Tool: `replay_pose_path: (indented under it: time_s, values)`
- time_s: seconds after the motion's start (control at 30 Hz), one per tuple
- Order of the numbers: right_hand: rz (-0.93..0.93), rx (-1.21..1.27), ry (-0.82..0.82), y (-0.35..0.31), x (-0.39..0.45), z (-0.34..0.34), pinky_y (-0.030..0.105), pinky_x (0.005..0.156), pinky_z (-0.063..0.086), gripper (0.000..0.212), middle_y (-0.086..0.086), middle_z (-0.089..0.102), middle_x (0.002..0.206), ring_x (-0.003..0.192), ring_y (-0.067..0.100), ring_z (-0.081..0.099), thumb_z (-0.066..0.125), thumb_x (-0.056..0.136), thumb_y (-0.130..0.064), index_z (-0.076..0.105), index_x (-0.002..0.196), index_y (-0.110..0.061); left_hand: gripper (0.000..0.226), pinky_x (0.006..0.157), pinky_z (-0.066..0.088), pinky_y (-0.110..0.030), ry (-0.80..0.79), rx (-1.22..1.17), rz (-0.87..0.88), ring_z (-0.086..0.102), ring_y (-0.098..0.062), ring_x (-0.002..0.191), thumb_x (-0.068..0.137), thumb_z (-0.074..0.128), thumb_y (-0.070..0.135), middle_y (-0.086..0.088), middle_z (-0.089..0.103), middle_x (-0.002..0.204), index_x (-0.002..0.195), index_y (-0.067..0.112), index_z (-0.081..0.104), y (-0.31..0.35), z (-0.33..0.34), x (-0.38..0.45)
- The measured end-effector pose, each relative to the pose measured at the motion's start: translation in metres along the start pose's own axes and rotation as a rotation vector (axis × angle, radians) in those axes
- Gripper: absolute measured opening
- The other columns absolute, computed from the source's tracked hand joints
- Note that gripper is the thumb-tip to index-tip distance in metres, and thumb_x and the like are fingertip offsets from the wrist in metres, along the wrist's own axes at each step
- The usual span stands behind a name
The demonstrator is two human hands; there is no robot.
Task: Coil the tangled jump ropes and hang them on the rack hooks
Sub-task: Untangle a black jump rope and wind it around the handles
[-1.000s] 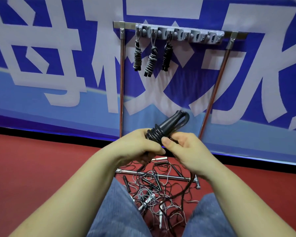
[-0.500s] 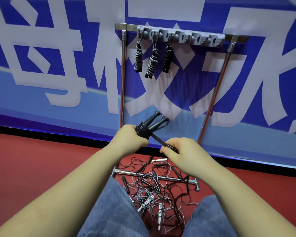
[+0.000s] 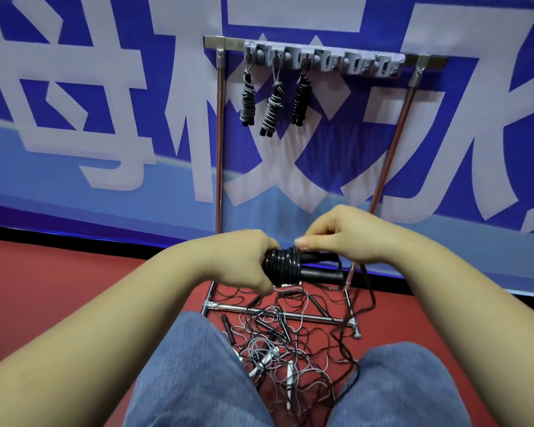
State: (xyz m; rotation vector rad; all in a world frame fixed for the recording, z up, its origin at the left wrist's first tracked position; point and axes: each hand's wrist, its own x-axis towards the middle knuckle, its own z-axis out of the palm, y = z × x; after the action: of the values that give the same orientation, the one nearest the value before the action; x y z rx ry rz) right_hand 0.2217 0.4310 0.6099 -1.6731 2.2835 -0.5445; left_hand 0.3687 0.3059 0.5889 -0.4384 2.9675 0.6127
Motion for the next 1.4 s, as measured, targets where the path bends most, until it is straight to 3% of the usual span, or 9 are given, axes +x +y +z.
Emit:
replay_pose_path:
  time_s: [0.13, 0.23, 0.4, 0.53, 0.67, 0.8, 1.07, 1.27, 1.4]
  values:
    - [0.105, 0.323, -0.335, 0.005, -0.007, 0.001, 0.025, 0.051, 0.032, 0.046, -0.001, 0.053, 0.052, 0.049, 0.014, 0.039, 0.057, 0.071, -0.060, 0.064, 0.051, -0.019, 0.019, 0.055, 0.042, -0.025, -0.001, -0.035, 0.099, 0.050, -0.010, 0.054, 0.070, 0.073, 0.014, 0.006, 0.057, 0.063, 0.078, 0.022, 0.057, 0.001, 0.006, -0.005]
    - [0.223, 0.803, -0.345, 0.007, -0.009, 0.012, 0.015, 0.036, 0.034, 0.047, -0.001, 0.049, 0.041, 0.033, 0.007, 0.042, 0.053, 0.080, -0.039, 0.059, 0.041, -0.014, 0.027, 0.051, 0.038, -0.023, 0.040, -0.211, 0.119, 0.046, -0.008, 0.049, 0.069, 0.075, 0.009, 0.009, 0.052, 0.055, 0.069, 0.024, 0.053, 0.004, 0.009, -0.006]
    - [0.296, 1.384, -0.291, 0.006, -0.010, 0.041, 0.013, 0.029, 0.021, 0.036, -0.003, 0.035, 0.038, 0.028, 0.004, 0.031, 0.061, 0.075, -0.044, 0.047, 0.057, -0.016, 0.023, 0.051, 0.031, -0.027, 0.005, -0.579, 0.120, 0.041, -0.017, 0.050, 0.059, 0.075, 0.018, 0.002, 0.047, 0.054, 0.067, 0.020, 0.053, 0.004, 0.014, -0.005]
    - [0.293, 0.876, 0.121, -0.006, -0.009, 0.064, 0.017, 0.034, 0.023, 0.042, -0.003, 0.040, 0.037, 0.030, 0.007, 0.030, 0.035, 0.099, -0.024, 0.047, 0.060, -0.015, 0.018, 0.047, 0.030, -0.025, 0.050, -0.706, 0.034, 0.038, -0.015, 0.045, 0.064, 0.074, 0.008, -0.001, 0.045, 0.050, 0.068, 0.014, 0.058, 0.000, 0.018, -0.002]
    - [0.253, 0.608, 0.095, -0.008, -0.017, 0.069, 0.018, 0.039, 0.033, 0.053, -0.001, 0.051, 0.042, 0.032, 0.011, 0.040, 0.032, 0.102, -0.028, 0.062, 0.062, -0.012, 0.021, 0.042, 0.027, -0.021, 0.201, -0.726, -0.137, 0.034, -0.017, 0.043, 0.071, 0.071, -0.001, 0.000, 0.043, 0.046, 0.065, 0.011, 0.055, -0.009, 0.016, 0.007]
    - [0.149, 0.325, 0.111, -0.008, -0.026, 0.063, 0.020, 0.047, 0.036, 0.040, -0.006, 0.050, 0.045, 0.038, 0.007, 0.043, 0.042, 0.098, -0.036, 0.066, 0.071, -0.019, 0.018, 0.043, 0.028, -0.020, 0.289, -0.432, -0.268, 0.036, -0.016, 0.042, 0.068, 0.072, 0.011, 0.003, 0.044, 0.047, 0.064, 0.015, 0.054, -0.020, 0.013, 0.012]
    - [-0.129, -0.447, 0.151, -0.018, -0.016, 0.026, 0.030, 0.066, 0.038, 0.022, 0.001, 0.063, 0.085, 0.085, 0.024, 0.057, 0.055, 0.090, -0.042, 0.066, 0.091, -0.023, 0.020, 0.050, 0.036, -0.024, 0.235, -0.014, -0.310, 0.053, -0.021, 0.065, 0.072, 0.069, 0.020, 0.000, 0.054, 0.070, 0.069, 0.020, 0.049, -0.008, 0.006, 0.020]
    - [-0.158, -0.194, 0.149, -0.008, -0.004, -0.007, 0.034, 0.066, 0.043, 0.036, -0.004, 0.063, 0.070, 0.071, 0.014, 0.056, 0.073, 0.067, -0.054, 0.070, 0.077, -0.019, 0.024, 0.051, 0.035, -0.026, 0.026, 0.047, -0.085, 0.046, -0.016, 0.055, 0.072, 0.072, 0.017, 0.002, 0.049, 0.062, 0.069, 0.020, 0.049, -0.002, -0.005, 0.014]
    - [-0.058, 0.020, 0.012, 0.001, 0.001, -0.007, 0.033, 0.059, 0.036, 0.058, 0.005, 0.054, 0.057, 0.056, 0.015, 0.044, 0.058, 0.049, -0.073, 0.064, 0.056, -0.016, 0.029, 0.050, 0.034, -0.024, 0.017, -0.058, 0.041, 0.044, -0.013, 0.052, 0.069, 0.074, 0.010, 0.006, 0.048, 0.057, 0.066, 0.022, 0.048, -0.002, -0.010, 0.006]
